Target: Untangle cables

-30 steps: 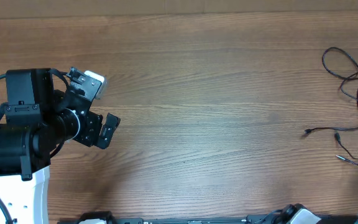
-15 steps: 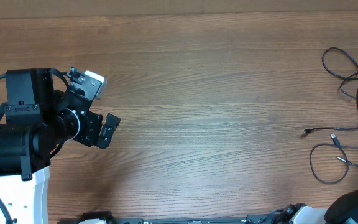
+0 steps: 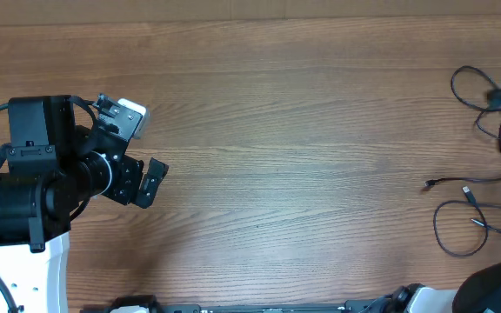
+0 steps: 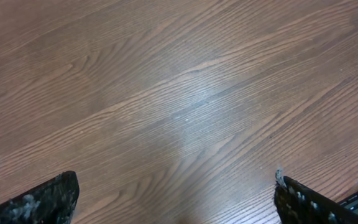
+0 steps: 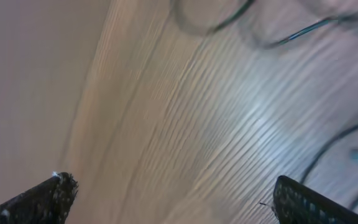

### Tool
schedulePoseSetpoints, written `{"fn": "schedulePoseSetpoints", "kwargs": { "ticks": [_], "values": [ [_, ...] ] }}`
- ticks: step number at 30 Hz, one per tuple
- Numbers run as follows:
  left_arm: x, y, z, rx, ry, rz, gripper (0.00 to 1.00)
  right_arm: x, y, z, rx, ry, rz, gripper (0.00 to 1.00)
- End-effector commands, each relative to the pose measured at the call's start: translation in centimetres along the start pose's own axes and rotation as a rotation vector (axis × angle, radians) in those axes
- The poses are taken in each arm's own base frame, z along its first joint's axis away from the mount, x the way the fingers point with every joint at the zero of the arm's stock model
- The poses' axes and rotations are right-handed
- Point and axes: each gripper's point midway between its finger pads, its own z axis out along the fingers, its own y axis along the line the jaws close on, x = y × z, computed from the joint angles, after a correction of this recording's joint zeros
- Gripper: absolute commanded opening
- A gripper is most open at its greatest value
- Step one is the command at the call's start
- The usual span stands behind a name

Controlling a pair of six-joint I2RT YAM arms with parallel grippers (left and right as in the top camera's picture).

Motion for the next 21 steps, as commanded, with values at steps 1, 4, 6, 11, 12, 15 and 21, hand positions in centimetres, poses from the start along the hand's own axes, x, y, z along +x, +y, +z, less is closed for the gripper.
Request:
{"fn": "schedulePoseSetpoints", "kwargs": {
  "ticks": [1,4,6,11,12,15,21],
  "values": [
    [-0.4,0.0,-0.4,-0.005,-0.016,0.022,1.0,3.7,4.6,0.5,-0.067,0.085,-0.231,1.0],
    [-0.4,0.0,-0.4,-0.005,-0.016,0.021,0.99,9.5,7.6,1.5,-0.089,0.21,-0.446,1.0],
    [-0.4,0.0,-0.4,-0.005,-0.016,0.022,1.0,11.9,8.0,2.2,0.013,0.21,-0.565,1.0],
    [-0.4,0.0,-0.4,-0.005,-0.016,0.022,1.0,13.5,7.9,1.2,0.307,0.022,-0.764,1.0],
    [-0.4,0.0,-0.4,-0.005,-0.016,0.022,1.0,14.0,8.6,0.9,0.318,-0.012,-0.806,1.0],
    [-0.4,0.0,-0.4,-0.005,-0.016,0.022,1.0,16.1,10.1,0.8,0.282,-0.011,-0.869,1.0],
    [-0.4,0.0,-0.4,-0.006,-0.016,0.022,1.0,17.8,10.8,0.9,0.233,0.034,-0.889,1.0]
  ]
}}
